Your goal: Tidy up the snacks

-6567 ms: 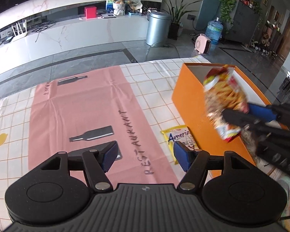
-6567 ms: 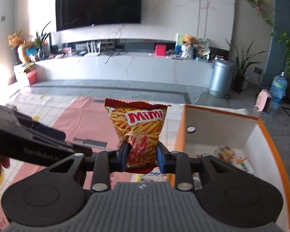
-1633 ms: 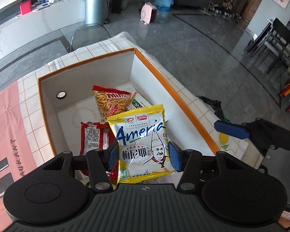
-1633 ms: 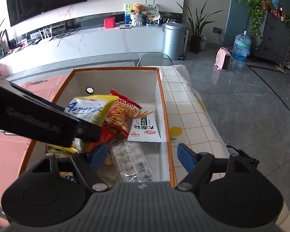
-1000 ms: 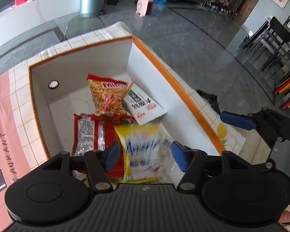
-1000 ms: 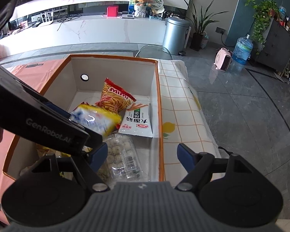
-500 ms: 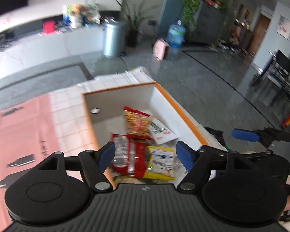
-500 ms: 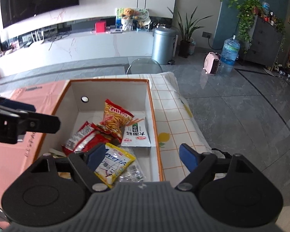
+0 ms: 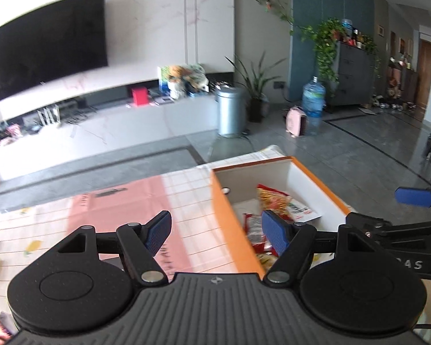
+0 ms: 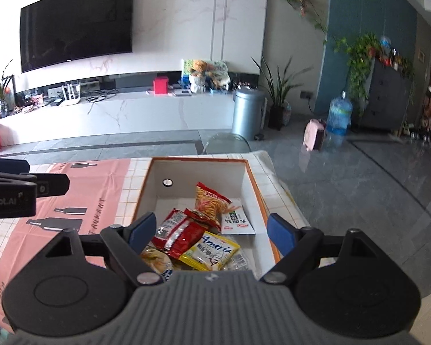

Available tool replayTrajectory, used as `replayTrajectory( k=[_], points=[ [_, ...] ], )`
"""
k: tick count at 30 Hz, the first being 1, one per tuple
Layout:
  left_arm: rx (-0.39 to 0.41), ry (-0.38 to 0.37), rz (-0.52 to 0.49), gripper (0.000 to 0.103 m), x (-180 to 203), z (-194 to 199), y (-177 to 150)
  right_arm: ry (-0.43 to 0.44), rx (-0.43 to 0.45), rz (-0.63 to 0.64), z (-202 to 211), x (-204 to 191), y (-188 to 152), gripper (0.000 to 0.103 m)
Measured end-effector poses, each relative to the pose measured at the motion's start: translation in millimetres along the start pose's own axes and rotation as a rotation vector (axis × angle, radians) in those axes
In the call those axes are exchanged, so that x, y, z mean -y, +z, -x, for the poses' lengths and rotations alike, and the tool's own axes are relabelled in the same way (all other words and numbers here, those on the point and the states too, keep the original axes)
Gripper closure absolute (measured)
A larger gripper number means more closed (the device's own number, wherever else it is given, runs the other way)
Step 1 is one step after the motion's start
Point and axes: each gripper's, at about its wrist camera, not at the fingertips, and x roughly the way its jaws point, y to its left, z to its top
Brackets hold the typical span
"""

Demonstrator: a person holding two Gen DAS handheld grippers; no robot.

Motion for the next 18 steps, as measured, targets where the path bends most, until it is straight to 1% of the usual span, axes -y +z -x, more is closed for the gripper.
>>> replayTrajectory(
  k=[3,5,6,9,13,15,18],
  points=[
    [0.028,0.059,-0.025,0.019,-0.2,14.1,-5.9,0.028,0.023,0.01,15.2,-9.9,-2.9,0.017],
    [0.023,0.069,-0.028,0.018,-1.6,19.0,-11.0,0.05,0.029,0.01,24.1,-16.0,-6.1,0.015],
    [0.017,0.068,-0.026,0.018,-1.6,20.2,-13.4,0.058,0.031,0.013,27.6,-18.9,-8.3,0.012],
    [0.017,0.059,-0.017,0.018,-4.0,22.9,-23.8,0.063,0.028,0.028,37.3,-26.6,-17.0,0.01],
    [-0.001,0.053,-0.031,0.017,-3.8,23.8,-35.9,0.046,-0.004,0.04,41.9,-29.8,-30.8,0.01],
    [-0.011,0.044,-0.033,0.015,-4.7,25.5,-42.8,0.037,-0.022,0.02,43.1,-26.7,-35.4,0.01],
    [-0.035,0.042,-0.034,0.014,-1.0,21.7,-50.5,0.043,-0.057,-0.03,43.6,-18.7,-39.9,0.01]
  ],
)
